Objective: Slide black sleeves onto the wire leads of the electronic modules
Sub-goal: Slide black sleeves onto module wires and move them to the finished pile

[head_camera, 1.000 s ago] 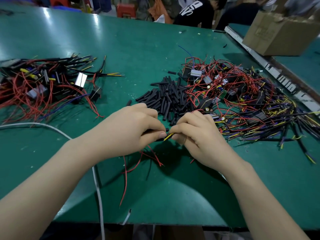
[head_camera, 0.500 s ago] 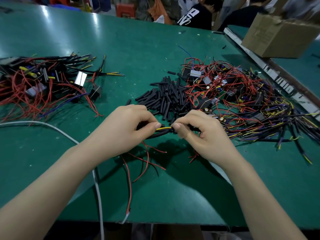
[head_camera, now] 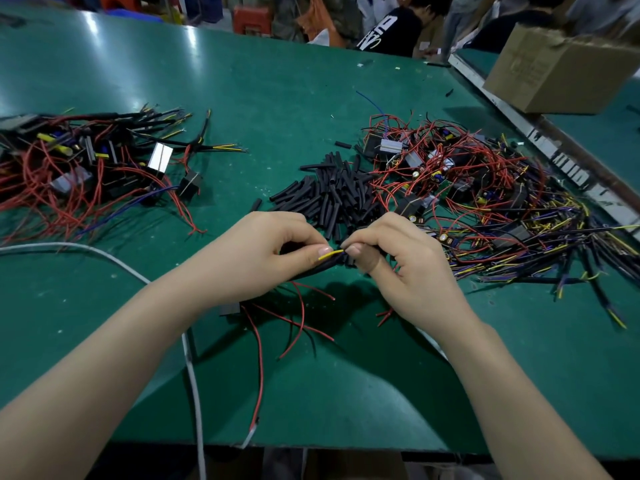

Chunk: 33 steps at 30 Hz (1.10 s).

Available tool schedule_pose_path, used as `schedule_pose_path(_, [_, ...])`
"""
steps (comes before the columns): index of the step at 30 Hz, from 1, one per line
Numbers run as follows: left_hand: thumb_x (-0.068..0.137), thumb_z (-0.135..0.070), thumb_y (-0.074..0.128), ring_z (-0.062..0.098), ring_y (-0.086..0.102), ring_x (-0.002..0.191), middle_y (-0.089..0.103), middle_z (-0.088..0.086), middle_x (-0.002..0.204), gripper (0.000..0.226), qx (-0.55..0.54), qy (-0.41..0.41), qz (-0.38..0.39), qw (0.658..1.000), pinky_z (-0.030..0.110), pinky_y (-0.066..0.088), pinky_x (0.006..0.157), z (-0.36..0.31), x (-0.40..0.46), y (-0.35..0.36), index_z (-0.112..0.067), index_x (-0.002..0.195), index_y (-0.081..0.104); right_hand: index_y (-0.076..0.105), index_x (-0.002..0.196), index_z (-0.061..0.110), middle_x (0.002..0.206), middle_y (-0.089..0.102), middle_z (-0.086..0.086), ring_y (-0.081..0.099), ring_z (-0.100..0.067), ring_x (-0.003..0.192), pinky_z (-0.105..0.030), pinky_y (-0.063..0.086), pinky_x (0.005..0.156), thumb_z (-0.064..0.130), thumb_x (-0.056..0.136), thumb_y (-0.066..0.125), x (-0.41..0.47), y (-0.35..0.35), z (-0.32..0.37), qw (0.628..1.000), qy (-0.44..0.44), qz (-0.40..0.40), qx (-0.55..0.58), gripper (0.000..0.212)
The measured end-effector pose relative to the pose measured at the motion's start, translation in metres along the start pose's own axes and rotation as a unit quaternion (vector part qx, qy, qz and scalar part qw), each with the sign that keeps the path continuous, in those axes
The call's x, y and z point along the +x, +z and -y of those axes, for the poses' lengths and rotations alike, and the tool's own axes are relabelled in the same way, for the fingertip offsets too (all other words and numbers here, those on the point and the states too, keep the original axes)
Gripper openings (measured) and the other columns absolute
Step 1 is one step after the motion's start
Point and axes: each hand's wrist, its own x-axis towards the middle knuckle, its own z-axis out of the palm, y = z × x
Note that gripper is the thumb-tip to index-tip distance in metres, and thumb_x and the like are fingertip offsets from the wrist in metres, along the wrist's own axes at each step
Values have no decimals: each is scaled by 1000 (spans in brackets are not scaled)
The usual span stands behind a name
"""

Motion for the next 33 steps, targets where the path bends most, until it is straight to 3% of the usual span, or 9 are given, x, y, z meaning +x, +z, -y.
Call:
schedule_pose_path(7, [77,-55,46,7,42,53,52,-11,61,43,-51,-86,43,994,19,34,53,4,3,-6,-21,85,72,71,94,7,79,57,2,51,-9,71,-17,40,67,20,94,56,1,-3,-3,998,54,11,15,20])
schedule_pose_path(9, [81,-54,45,6,34,48,43,-10,54,42,-66,-125,70,988,18,27,47,7,1,-12,-19,75,68,70,97,9,80,58,3,51,-6,73,-13,38,69,22,94,55,1,-3,-4,997,73,18,14,20])
schedule_pose_path(12, [90,-43,51,2,40,47,56,-12,54,35,-89,-157,78,980,13,31,48,9,-2,-16,-29,63,66,70,99,8,83,60,3,51,-5,75,-11,37,70,21,94,55,0,-2,-4,996,85,26,27,20])
schedule_pose_path(17, [93,-42,51,5,33,45,44,-10,48,31,-3,-149,50,988,19,29,46,9,2,-5,-26,71,65,70,95,7,81,60,3,53,-7,75,-12,38,70,19,93,57,1,0,-6,997,77,15,15,18])
schedule_pose_path(21, [94,-41,48,0,54,55,70,-11,68,32,-94,-151,79,981,9,37,54,4,4,-9,-22,79,69,71,96,8,86,65,3,56,-6,80,-7,38,73,16,94,59,3,0,-8,996,89,7,1,14])
schedule_pose_path(24, [91,-37,56,2,63,60,70,-13,69,20,-76,-131,104,983,12,46,61,2,5,-15,-25,78,67,71,96,8,87,68,1,56,-7,80,-8,39,72,15,93,60,12,-1,-4,995,94,15,-3,13])
schedule_pose_path(28, [89,-30,61,6,57,51,65,-8,61,16,-177,-134,14,975,15,46,55,0,4,-25,-19,82,71,71,96,7,81,61,13,51,8,74,-2,34,71,17,92,61,44,-7,12,998,58,-5,-17,15])
schedule_pose_path(31, [87,-29,63,5,48,47,59,-8,57,20,-302,-145,-83,938,12,41,49,-2,3,-37,-19,77,76,72,97,13,88,67,7,57,-2,82,-27,45,81,24,91,59,74,-10,28,998,25,-21,-60,19])
schedule_pose_path(33, [89,-24,63,3,45,44,60,-7,57,22,-355,-141,-158,911,10,38,45,-2,3,-46,-17,73,76,72,102,19,102,67,4,59,-18,100,-36,40,85,29,90,60,87,-4,38,985,-10,-80,-152,20])
